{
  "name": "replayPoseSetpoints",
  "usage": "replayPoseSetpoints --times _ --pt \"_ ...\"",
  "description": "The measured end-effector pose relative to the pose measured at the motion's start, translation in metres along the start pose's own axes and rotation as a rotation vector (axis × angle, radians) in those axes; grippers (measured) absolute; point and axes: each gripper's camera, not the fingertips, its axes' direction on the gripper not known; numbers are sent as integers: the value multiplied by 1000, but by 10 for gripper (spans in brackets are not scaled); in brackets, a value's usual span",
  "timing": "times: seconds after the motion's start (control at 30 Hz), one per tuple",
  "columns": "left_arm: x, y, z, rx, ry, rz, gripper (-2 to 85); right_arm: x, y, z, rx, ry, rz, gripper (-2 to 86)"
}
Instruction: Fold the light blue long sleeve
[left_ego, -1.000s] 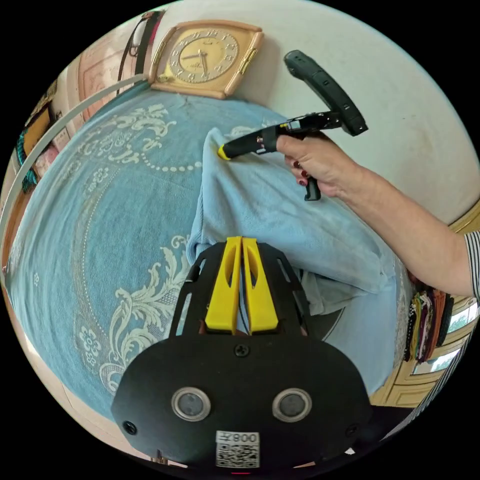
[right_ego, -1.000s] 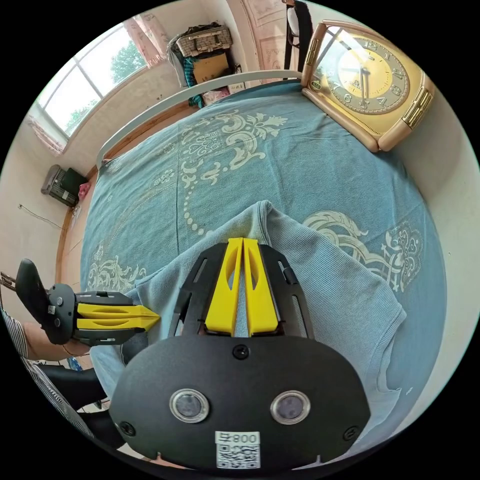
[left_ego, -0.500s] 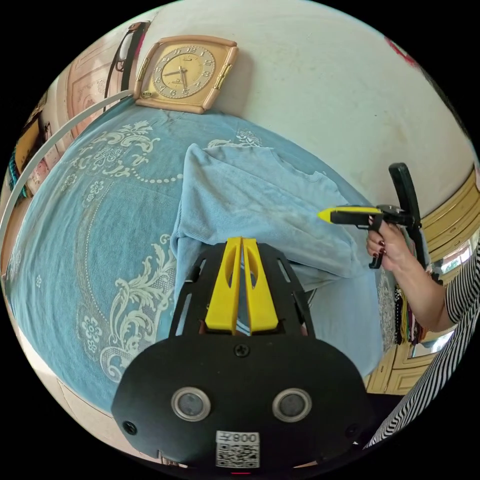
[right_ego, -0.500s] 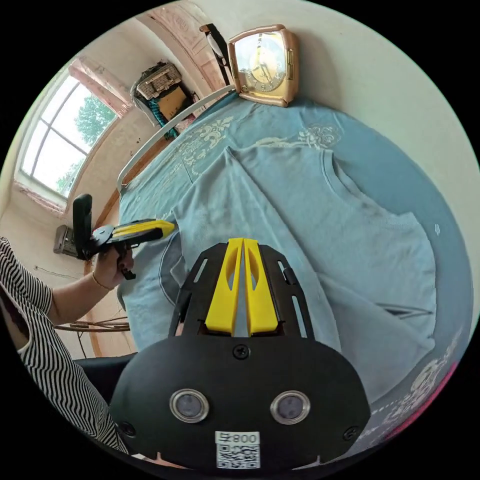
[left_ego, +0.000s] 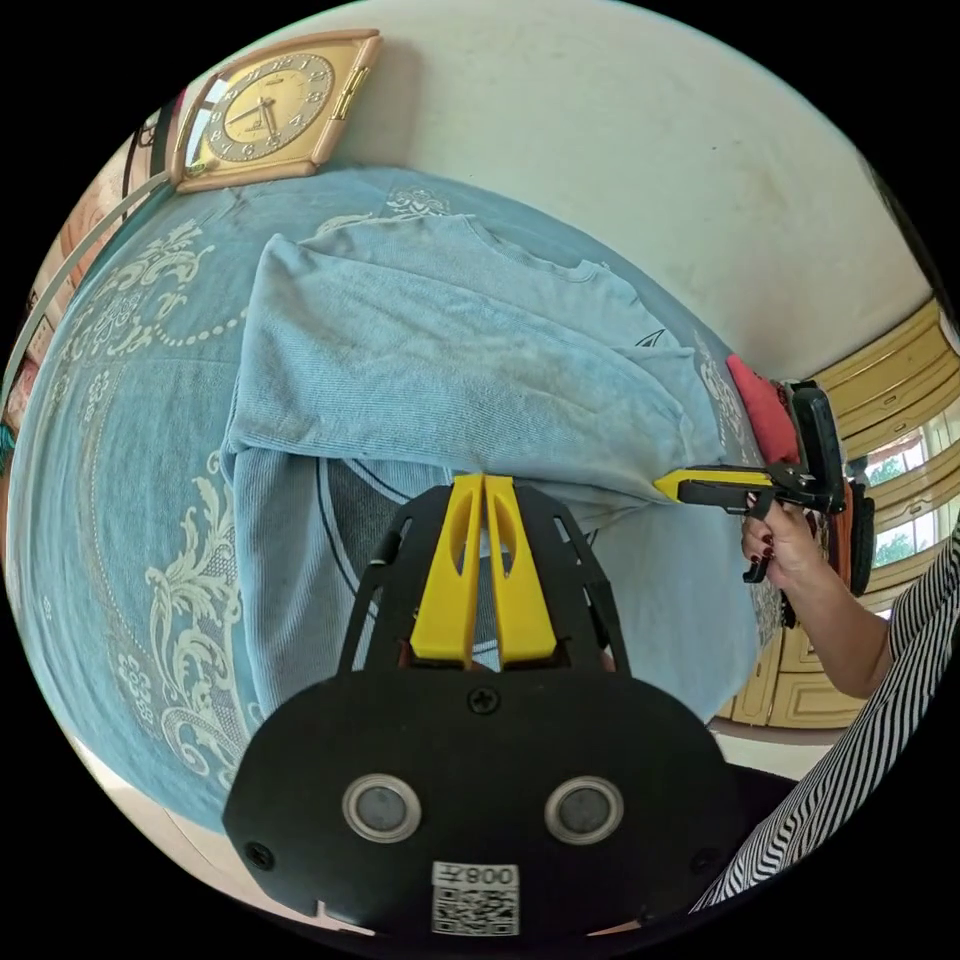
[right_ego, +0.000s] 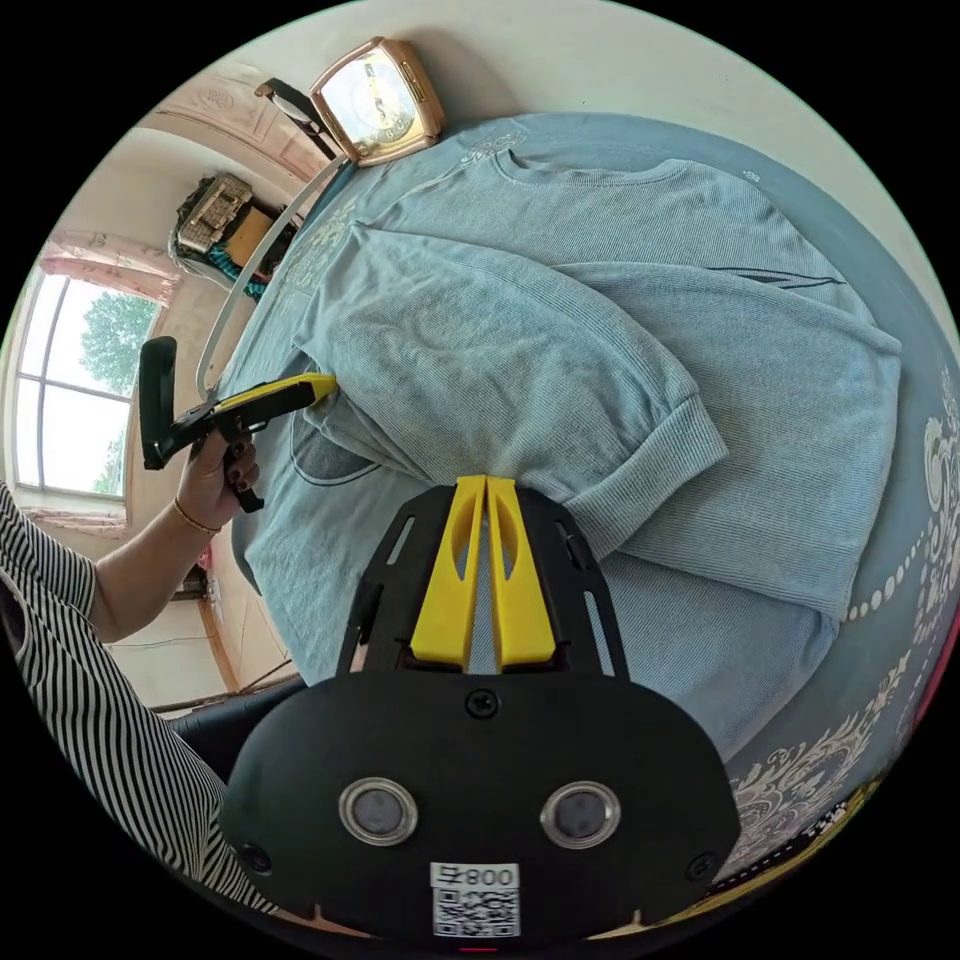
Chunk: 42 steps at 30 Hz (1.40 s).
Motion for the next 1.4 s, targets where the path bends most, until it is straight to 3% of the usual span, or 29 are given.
replayPoseSetpoints --times 0.43,0.93,1.13,1.4 --pt "-105 108 -49 -164 123 -322 2 69 158 -58 73 -71 192 0" --pt "-154 242 -62 -404 152 -489 6 100 285 -61 41 -150 266 1" --pt "-171 291 -58 -361 254 -488 17 106 320 -57 63 -156 210 1" --pt "-191 356 -61 -325 244 -476 59 114 382 -64 162 -173 153 1"
